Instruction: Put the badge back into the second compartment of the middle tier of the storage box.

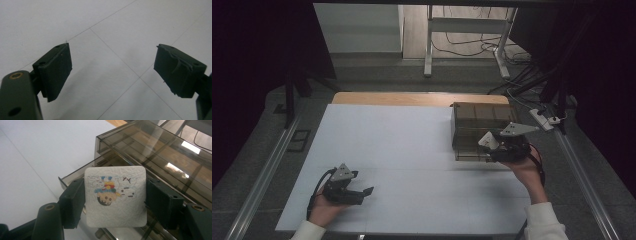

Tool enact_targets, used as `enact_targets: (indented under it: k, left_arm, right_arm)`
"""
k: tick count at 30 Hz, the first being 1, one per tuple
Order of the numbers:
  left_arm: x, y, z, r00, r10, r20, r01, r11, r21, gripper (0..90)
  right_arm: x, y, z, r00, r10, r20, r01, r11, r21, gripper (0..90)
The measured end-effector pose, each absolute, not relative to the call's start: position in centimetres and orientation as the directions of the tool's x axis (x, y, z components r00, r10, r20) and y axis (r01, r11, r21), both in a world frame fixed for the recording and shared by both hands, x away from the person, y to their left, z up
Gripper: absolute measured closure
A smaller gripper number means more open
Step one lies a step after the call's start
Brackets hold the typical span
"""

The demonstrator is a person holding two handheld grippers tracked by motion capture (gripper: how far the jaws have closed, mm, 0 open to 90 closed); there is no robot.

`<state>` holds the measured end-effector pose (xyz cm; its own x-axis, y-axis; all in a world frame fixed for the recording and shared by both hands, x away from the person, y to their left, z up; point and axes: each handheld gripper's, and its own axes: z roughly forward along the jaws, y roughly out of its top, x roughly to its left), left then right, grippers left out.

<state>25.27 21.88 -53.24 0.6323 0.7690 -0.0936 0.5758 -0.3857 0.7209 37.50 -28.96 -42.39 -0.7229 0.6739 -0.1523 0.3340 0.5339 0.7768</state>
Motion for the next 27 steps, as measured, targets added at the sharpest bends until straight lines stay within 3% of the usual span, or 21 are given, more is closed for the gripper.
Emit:
enact_targets:
  k: [27]
  left_arm:
    - [25.3, 21.8, -53.3, 0.636, 0.766, -0.091, 0.575, -0.393, 0.718, 14.5]
  right_arm:
    - [39.0, -29.9, -44.2, -0.688, 0.711, -0.146, 0.397, 0.537, 0.744, 33.0]
